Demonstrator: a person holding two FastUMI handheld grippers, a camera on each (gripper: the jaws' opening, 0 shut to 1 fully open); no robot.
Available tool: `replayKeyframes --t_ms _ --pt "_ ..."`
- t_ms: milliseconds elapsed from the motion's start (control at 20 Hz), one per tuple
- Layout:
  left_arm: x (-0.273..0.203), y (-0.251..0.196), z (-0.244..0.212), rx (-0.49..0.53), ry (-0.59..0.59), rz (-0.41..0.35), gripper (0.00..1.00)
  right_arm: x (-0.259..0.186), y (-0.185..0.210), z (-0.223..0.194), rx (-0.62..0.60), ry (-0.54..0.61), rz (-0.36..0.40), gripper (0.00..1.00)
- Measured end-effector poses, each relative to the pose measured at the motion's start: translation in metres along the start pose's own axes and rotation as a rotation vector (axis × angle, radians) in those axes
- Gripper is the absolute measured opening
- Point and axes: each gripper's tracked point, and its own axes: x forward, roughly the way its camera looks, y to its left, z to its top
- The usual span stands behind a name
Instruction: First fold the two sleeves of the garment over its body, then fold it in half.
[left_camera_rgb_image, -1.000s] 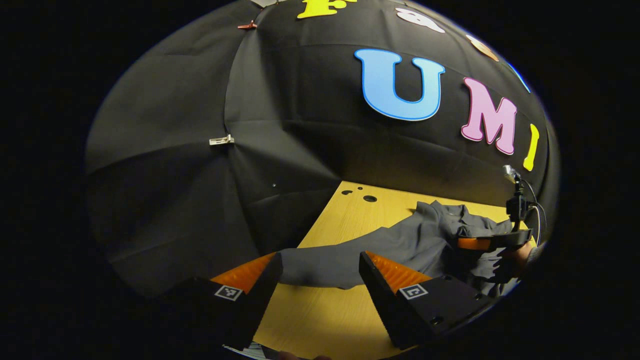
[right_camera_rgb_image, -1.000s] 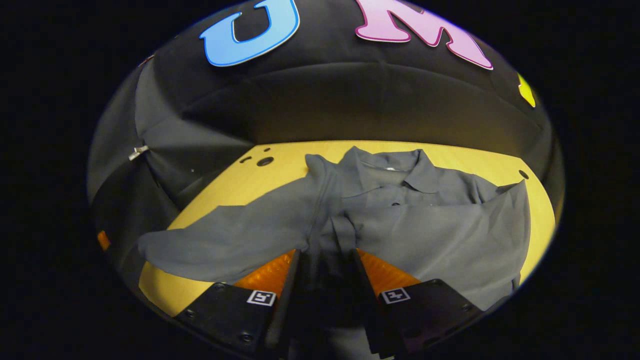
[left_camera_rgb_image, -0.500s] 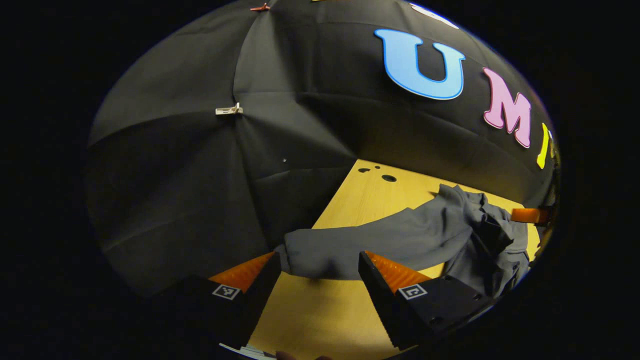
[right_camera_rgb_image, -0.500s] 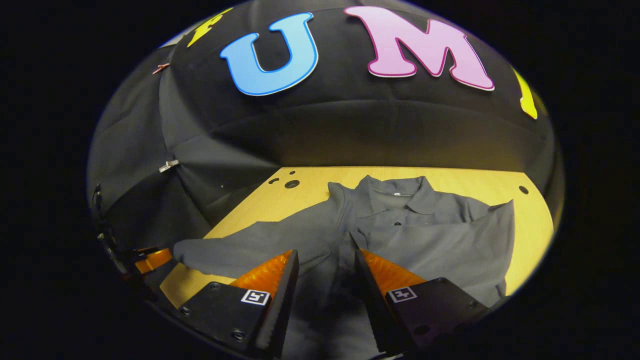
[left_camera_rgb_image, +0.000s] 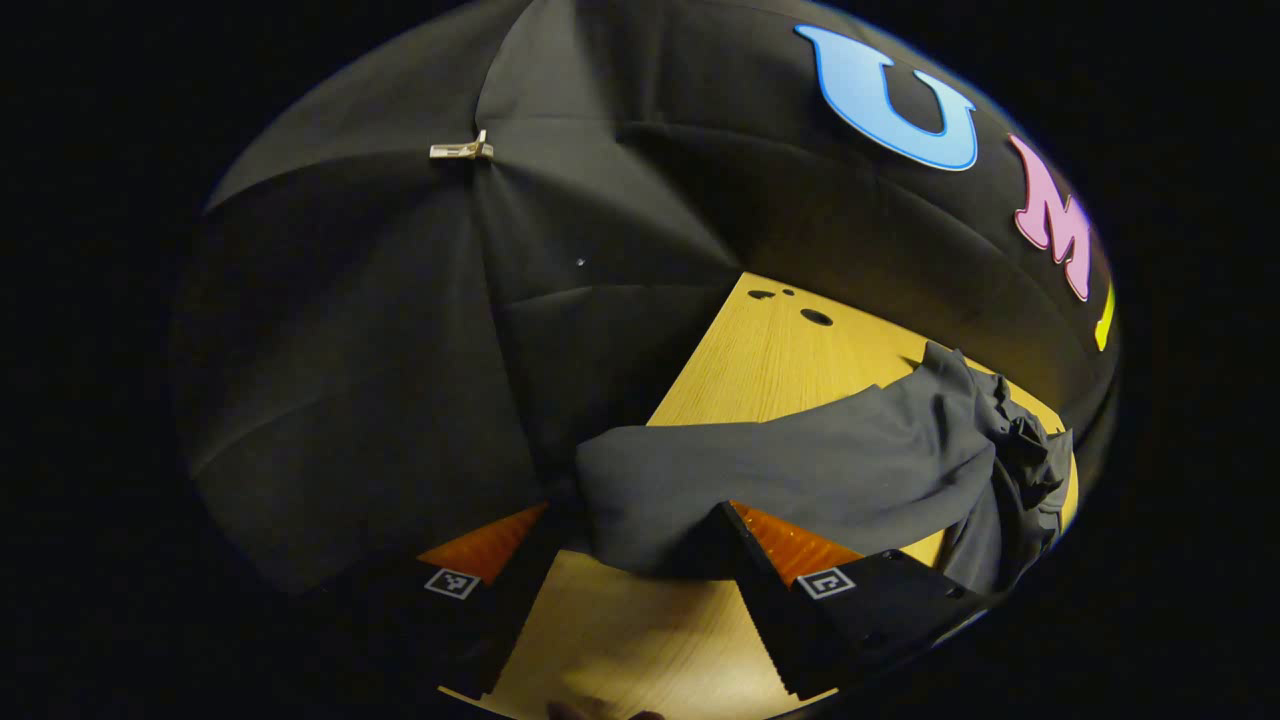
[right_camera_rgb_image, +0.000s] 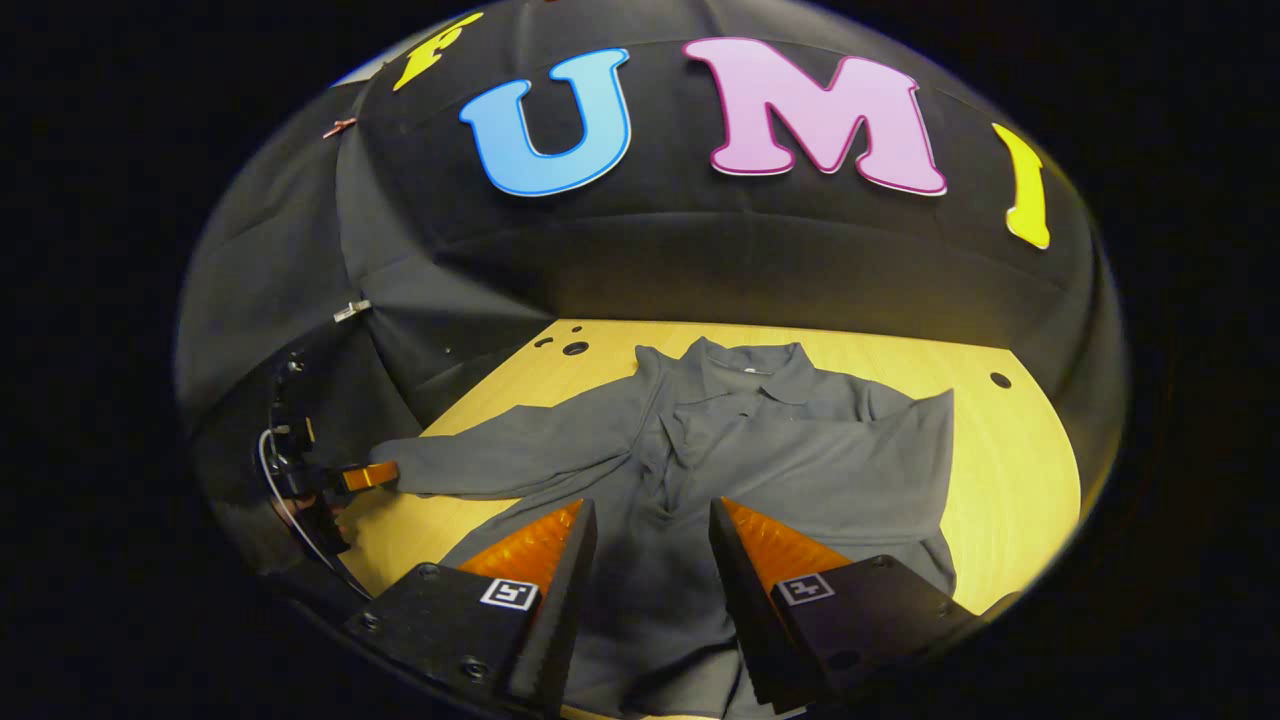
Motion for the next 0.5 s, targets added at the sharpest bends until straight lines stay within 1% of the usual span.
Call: replayKeyframes --t_ms 50,150,250,350,400,450,500 --pt "0.002 0.001 -0.001 0.004 0.006 0.01 0.99 -0.007 -0.003 -0.003 0.007 0.003 -0.003 0.71" --pt "0.01 0.004 -0.007 0.034 0.029 0.036 1.0 -0.016 -0.009 -0.009 0.018 0.01 -0.006 0.75" --pt "0.015 0.003 -0.006 0.049 0.027 0.036 0.99 -0.024 -0.014 -0.015 0.039 0.015 -0.006 0.76" --pt "0.017 0.005 -0.005 0.049 0.026 0.023 0.99 -0.03 -0.021 -0.018 0.037 0.015 -0.023 0.84" --pt "0.016 0.009 0.0 0.047 0.013 0.022 0.96 -0.034 -0.024 -0.018 0.04 0.015 -0.026 0.82" --pt "0.019 0.017 0.001 0.036 0.02 0.037 0.84 -0.035 -0.026 -0.019 0.047 0.014 -0.027 0.98" --pt "0.018 0.023 0.007 0.019 0.009 0.052 0.61 -0.037 -0.029 -0.019 0.053 0.011 -0.03 0.98"
